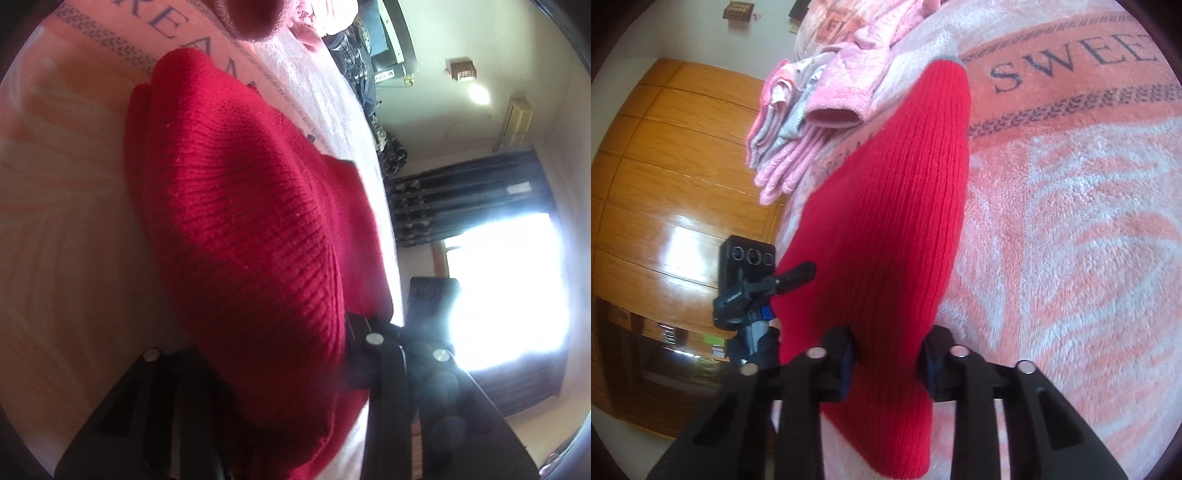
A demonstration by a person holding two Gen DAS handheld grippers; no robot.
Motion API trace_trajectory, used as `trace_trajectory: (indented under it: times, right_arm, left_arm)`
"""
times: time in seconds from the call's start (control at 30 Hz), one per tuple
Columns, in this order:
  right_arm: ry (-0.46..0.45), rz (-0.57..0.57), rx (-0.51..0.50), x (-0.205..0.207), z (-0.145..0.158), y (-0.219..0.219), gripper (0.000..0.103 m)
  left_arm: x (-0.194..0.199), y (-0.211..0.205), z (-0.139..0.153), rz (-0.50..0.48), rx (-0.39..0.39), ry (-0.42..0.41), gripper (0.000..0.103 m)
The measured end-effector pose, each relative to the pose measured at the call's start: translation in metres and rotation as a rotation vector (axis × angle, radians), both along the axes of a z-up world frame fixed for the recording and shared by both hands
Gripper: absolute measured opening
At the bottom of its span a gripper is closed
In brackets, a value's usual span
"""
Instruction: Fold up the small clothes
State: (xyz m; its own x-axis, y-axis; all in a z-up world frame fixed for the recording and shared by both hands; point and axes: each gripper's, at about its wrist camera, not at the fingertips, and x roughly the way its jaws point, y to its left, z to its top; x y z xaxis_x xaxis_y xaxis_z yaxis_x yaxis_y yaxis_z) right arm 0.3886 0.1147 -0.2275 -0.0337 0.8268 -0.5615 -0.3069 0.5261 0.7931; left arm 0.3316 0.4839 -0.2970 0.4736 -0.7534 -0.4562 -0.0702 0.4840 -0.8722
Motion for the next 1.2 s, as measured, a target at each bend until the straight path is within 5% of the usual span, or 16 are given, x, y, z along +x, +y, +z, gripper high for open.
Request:
trace_trajectory:
  times: [0.37, 0.6, 0.7, 0.9, 1.0, 1.13, 1.2]
  right_arm:
    - [0.072, -0.031, 0.011, -0.064, 0.057, -0.115, 0.019]
    - [0.147, -0.043, -0.165, -0.124, -0.003, -0.156, 0.02]
    - [0.155, -0.051, -0.112, -0.13, -0.026, -0.158, 0.027]
    - [0.052, -0.05, -0.089, -0.153, -0.011, -0.171, 0.046]
    - [0.033, -0.026, -0.105, -0.166, -0.008, -0.172, 0.046]
    - [0.024, -0.011, -0.108, -0.177, -0.014, -0.167, 0.044]
    - [0.028, -0.02, -0.115, -0.176, -0.019, -0.16, 0.025]
  left_arm:
    - [-0.057, -0.11, 0.045, -0.129, -0.083, 0.045, 0.031]
    - [-0.1, -0.169, -0.006, -0.197, 0.073, 0.201, 0.036]
    - [-0.111, -0.169, -0.005, -0.17, 0.108, 0.154, 0.038]
    - [-0.15, -0.192, 0.023, -0.157, 0.296, 0.071, 0.055]
    - [-0.17, -0.202, 0.025, -0.158, 0.352, 0.066, 0.056]
    - [-0.186, -0.213, 0.018, -0.132, 0.334, 0.064, 0.056]
    - [-0.199, -0.213, 0.016, -0.108, 0.337, 0.06, 0.047]
